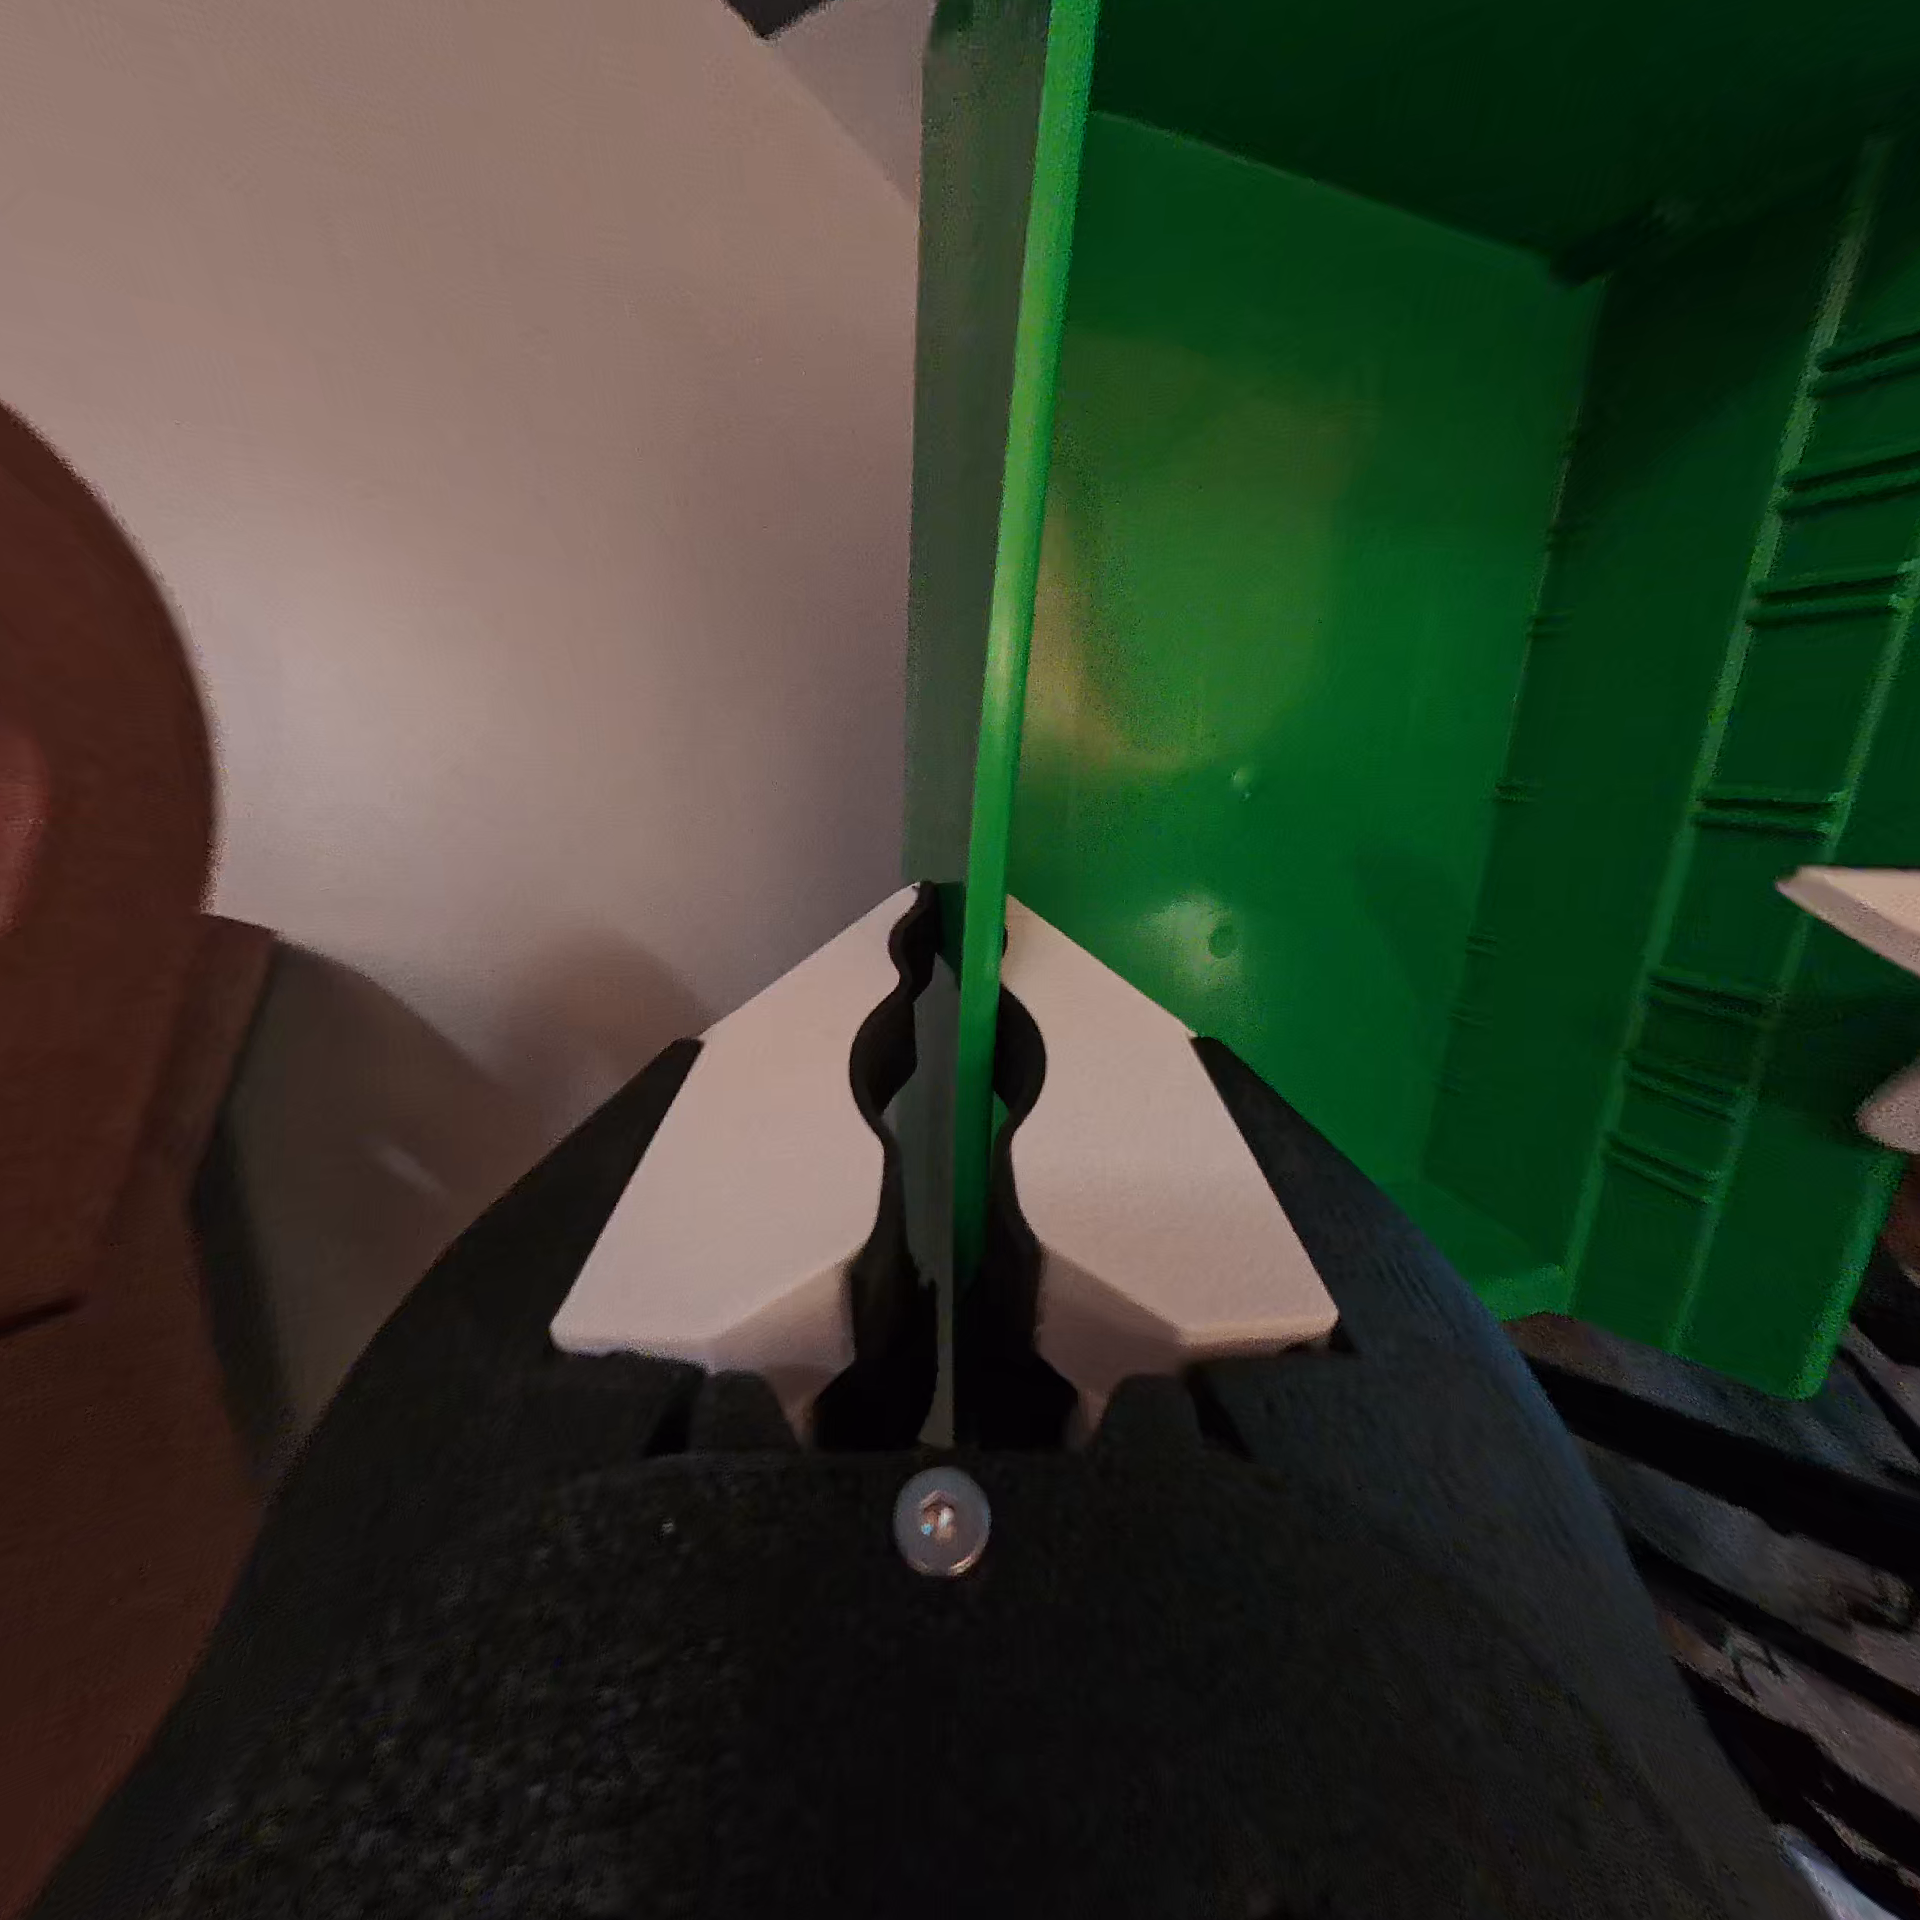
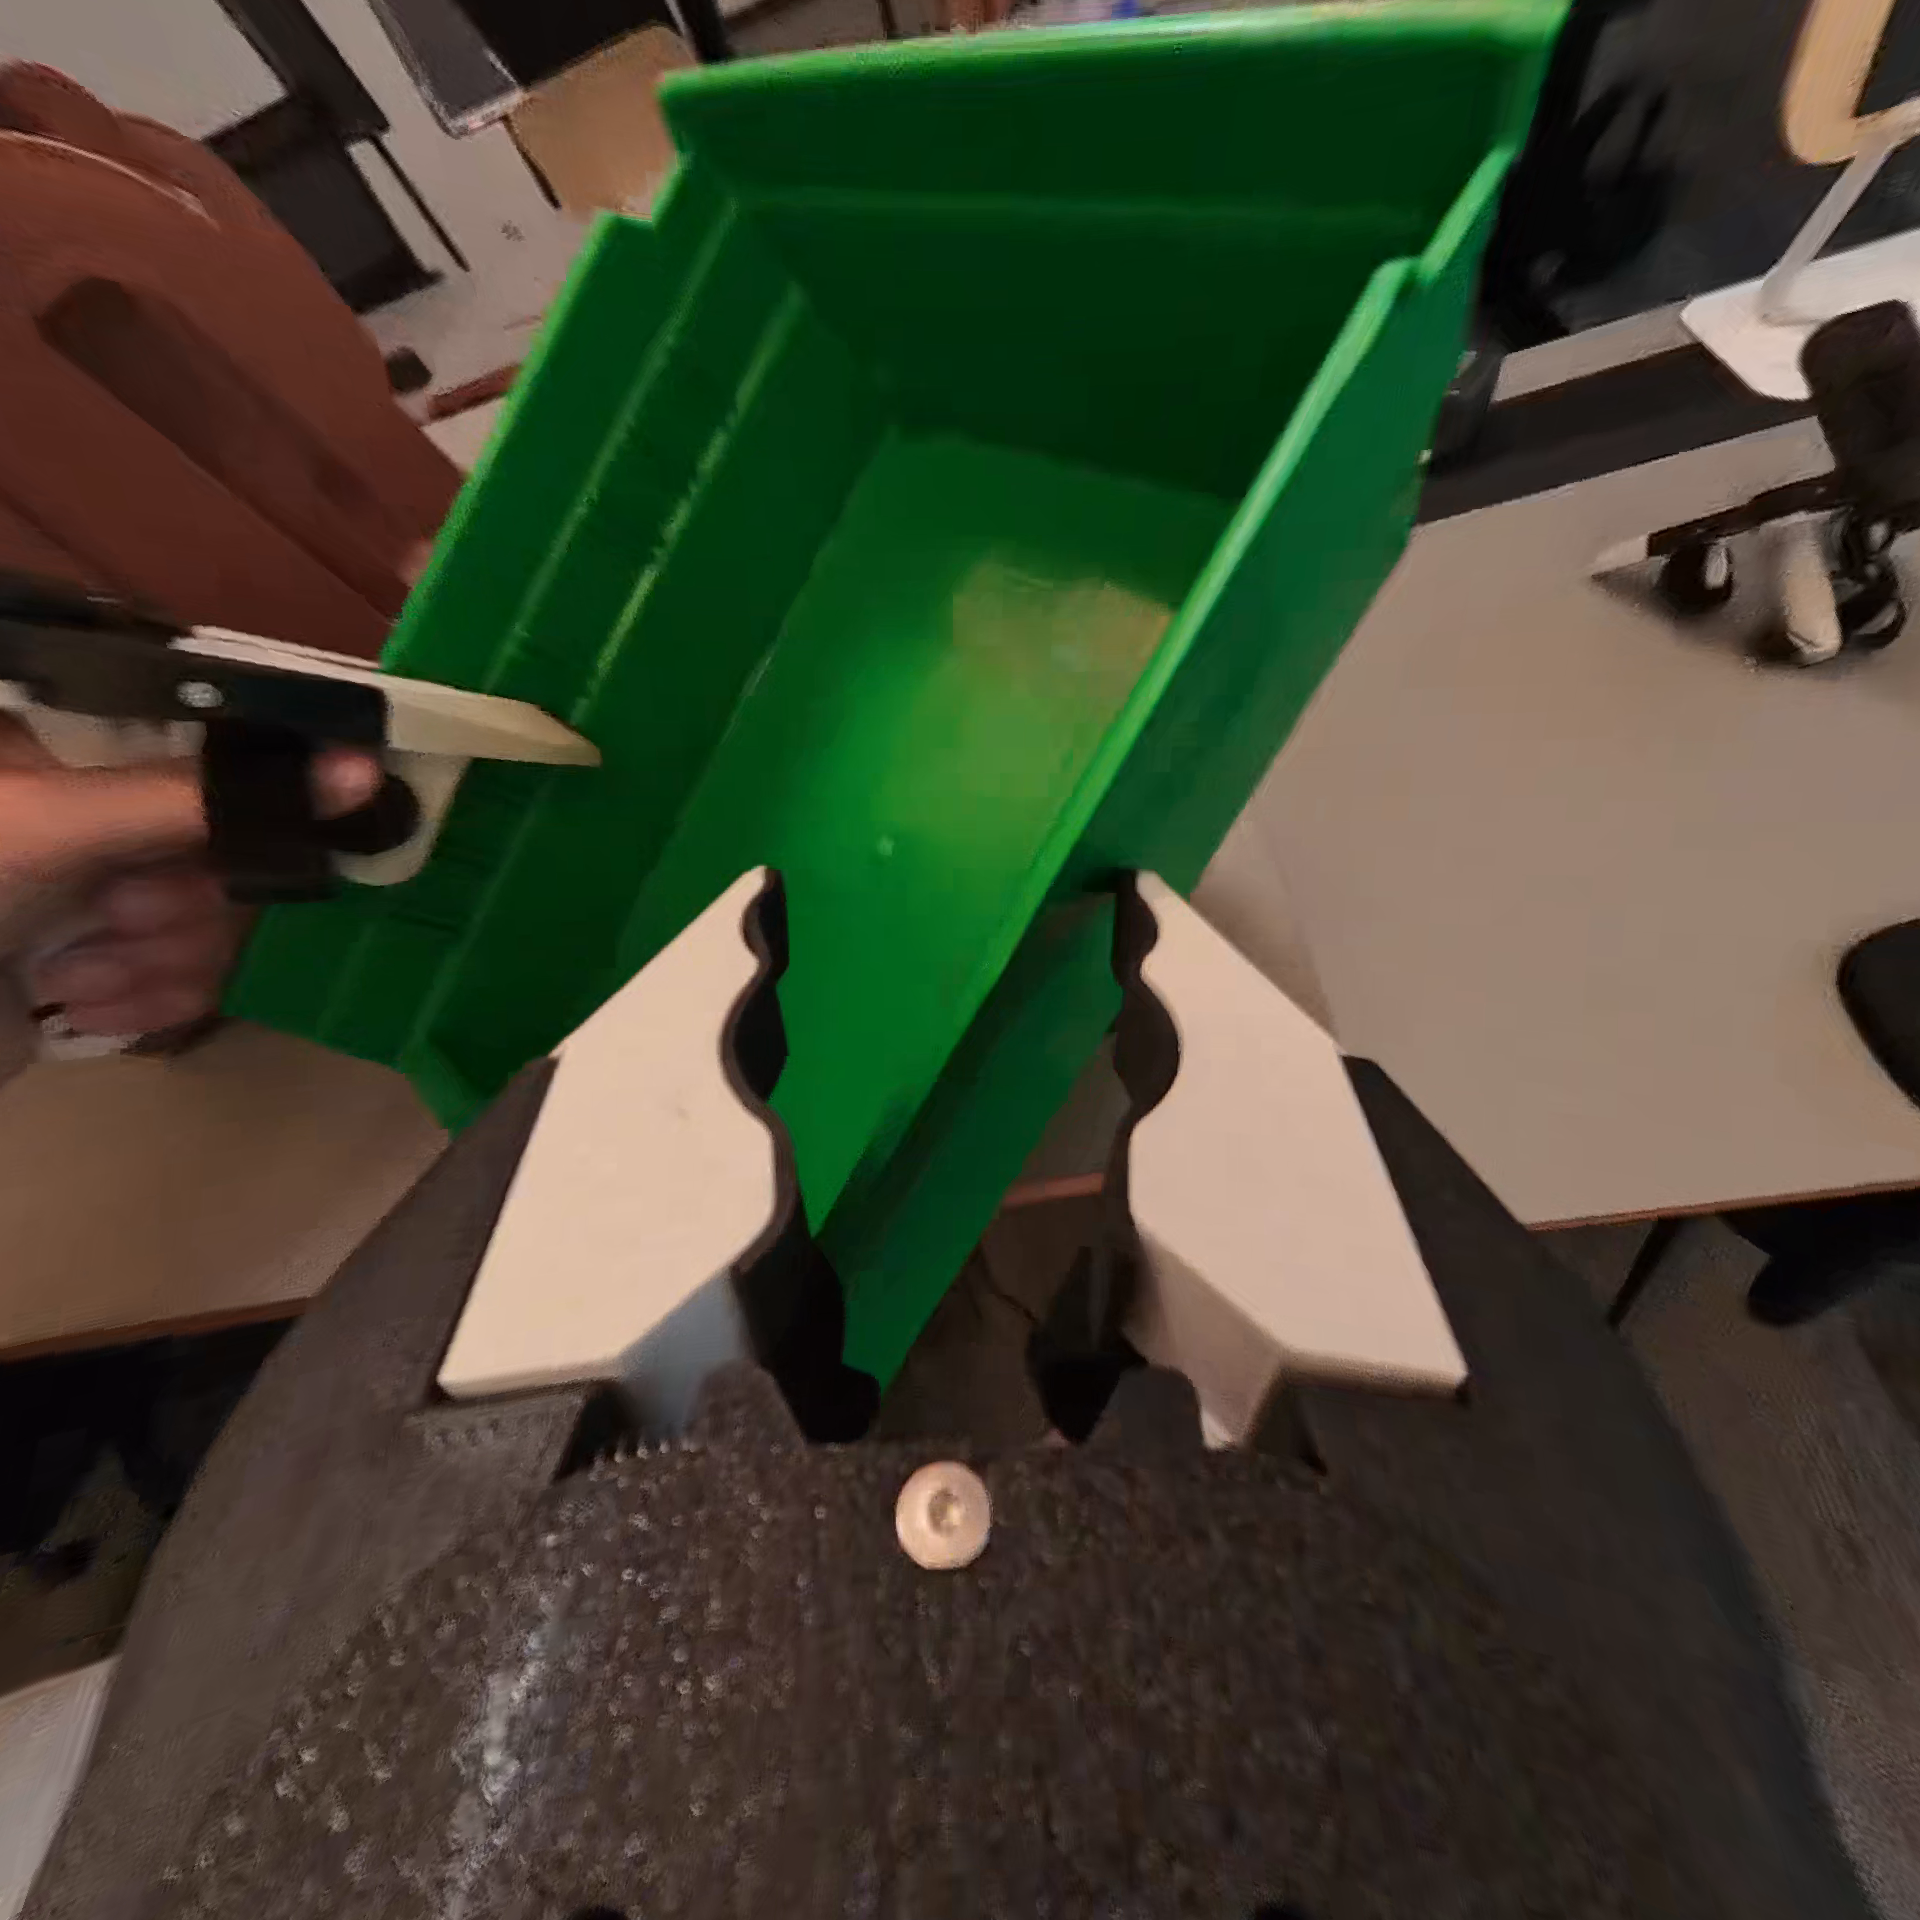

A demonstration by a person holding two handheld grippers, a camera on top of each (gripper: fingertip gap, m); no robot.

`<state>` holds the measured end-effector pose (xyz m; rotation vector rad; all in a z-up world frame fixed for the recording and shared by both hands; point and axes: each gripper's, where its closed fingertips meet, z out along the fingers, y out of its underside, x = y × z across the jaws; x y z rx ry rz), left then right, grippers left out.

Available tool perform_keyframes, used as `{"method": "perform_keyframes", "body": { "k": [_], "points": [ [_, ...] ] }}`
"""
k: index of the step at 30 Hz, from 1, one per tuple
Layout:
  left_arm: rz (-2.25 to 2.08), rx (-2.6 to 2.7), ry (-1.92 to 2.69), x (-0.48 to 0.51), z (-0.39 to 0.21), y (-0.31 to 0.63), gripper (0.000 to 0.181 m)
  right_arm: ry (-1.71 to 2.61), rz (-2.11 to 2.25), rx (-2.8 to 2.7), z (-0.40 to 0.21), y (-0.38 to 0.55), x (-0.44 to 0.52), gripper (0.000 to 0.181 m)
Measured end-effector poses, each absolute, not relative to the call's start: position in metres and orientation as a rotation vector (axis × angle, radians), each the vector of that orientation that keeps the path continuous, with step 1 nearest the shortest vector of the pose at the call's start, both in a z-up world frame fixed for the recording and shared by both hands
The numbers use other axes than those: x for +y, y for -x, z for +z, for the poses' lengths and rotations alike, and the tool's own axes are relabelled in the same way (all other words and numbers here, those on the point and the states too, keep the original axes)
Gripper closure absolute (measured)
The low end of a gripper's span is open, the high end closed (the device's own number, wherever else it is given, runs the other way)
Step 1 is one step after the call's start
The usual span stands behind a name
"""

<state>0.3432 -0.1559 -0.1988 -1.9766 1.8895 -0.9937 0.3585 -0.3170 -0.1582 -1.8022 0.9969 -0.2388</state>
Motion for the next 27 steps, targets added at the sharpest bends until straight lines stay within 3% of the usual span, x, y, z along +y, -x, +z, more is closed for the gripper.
{"method": "perform_keyframes", "body": {
  "k": [9,16,19,22,24,26,27],
  "points": [
    [-0.670,1.845,2.034,-0.107,-0.223,-0.342,0.168,2.182,-0.161,1.043,-0.220,-0.434,-0.258,0.160],
    [-0.553,1.829,2.125,-0.094,-0.258,-0.358,0.138,2.459,-0.205,0.888,-0.243,-0.509,-0.197,0.178],
    [-0.614,1.753,2.051,-0.089,-0.229,-0.358,0.123,2.430,-0.091,0.917,-0.244,-0.525,-0.168,0.179],
    [-0.783,1.721,1.878,-0.103,-0.156,-0.319,0.122,2.485,-0.159,0.861,-0.244,-0.534,-0.155,0.179],
    [-0.883,1.611,1.773,-0.095,-0.100,-0.274,0.121,2.477,-0.255,0.860,-0.236,-0.540,-0.155,0.167],
    [-0.960,1.436,1.721,-0.070,-0.054,-0.221,0.122,2.405,-0.199,0.842,-0.217,-0.531,-0.143,0.133],
    [-0.959,1.323,1.724,-0.049,-0.042,-0.191,0.121,2.284,-0.080,0.766,-0.195,-0.516,-0.121,0.102]
  ]
}}
